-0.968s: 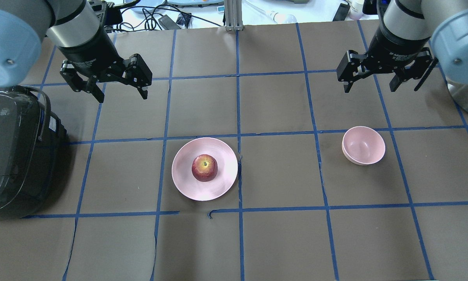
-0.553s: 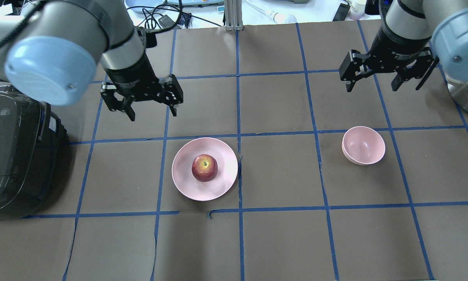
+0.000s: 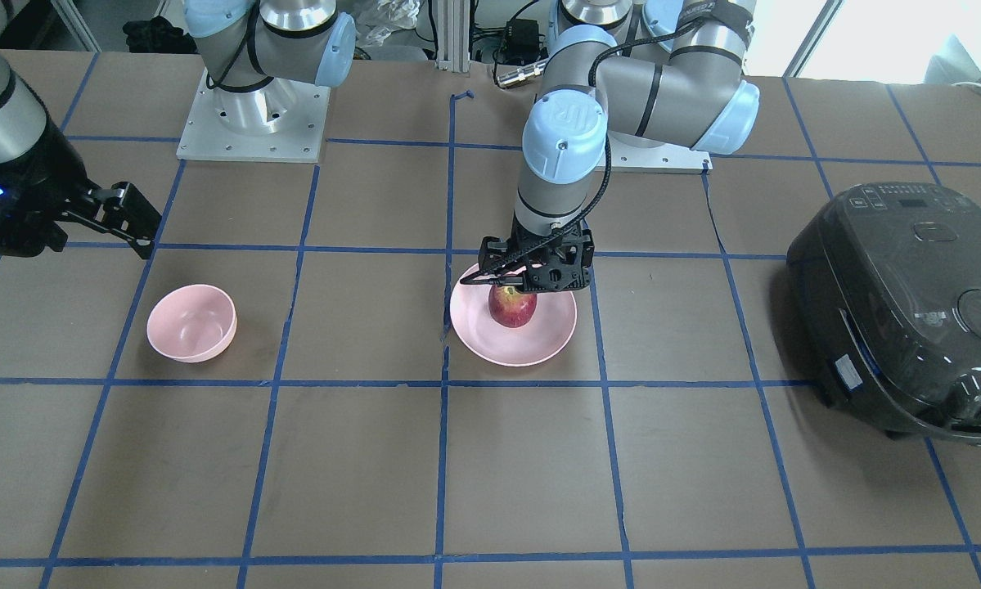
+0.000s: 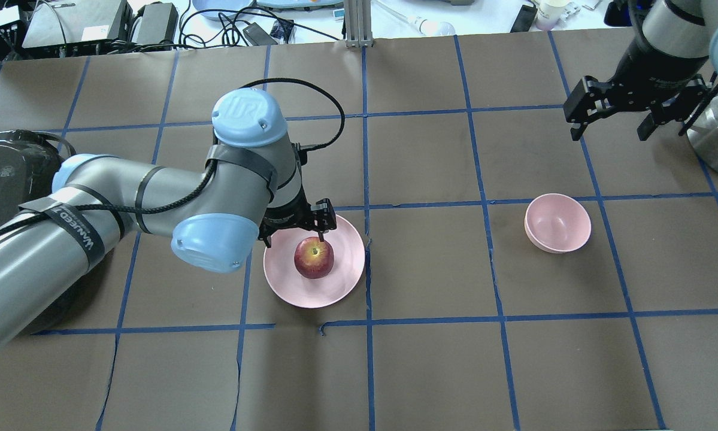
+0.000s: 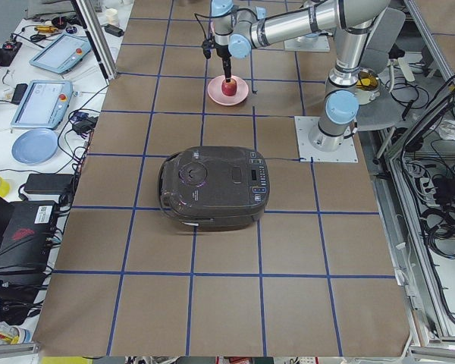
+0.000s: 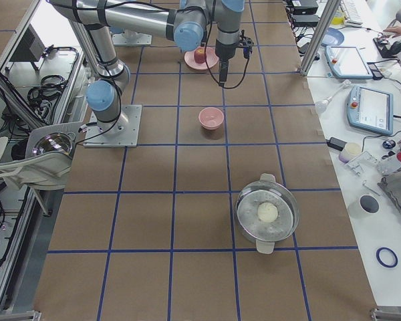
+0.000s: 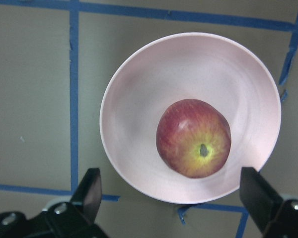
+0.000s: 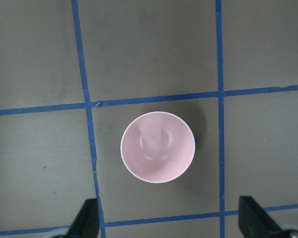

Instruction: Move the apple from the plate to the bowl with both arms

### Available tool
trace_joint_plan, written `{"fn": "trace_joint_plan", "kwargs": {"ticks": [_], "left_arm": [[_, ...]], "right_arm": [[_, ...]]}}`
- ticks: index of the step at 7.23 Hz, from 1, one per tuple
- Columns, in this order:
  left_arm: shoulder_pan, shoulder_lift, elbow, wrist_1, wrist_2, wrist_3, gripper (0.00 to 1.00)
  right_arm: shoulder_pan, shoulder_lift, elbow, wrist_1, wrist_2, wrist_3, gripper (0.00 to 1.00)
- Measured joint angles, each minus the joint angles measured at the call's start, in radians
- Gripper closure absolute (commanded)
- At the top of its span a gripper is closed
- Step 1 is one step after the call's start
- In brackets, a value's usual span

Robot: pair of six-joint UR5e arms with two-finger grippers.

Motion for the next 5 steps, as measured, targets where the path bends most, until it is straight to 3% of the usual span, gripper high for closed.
{"fn": "trace_joint_plan", "kwargs": {"ticks": [2, 4, 5], "left_arm": [[-0.025, -0.050, -0.011, 0.053, 0.009, -0.013, 0.00], [-0.029, -0.086, -0.011, 0.064, 0.011, -0.008, 0.02], [-0.029, -0.105, -0.009, 0.067, 0.011, -0.001, 0.09]], "right_arm": [[-0.028, 0.066, 0.022, -0.032, 0.004, -0.032, 0.00], [-0.043, 0.140, 0.090, -0.160, 0.001, -0.092, 0.00], [-0.049, 0.163, 0.146, -0.245, 0.001, -0.128, 0.00]]}}
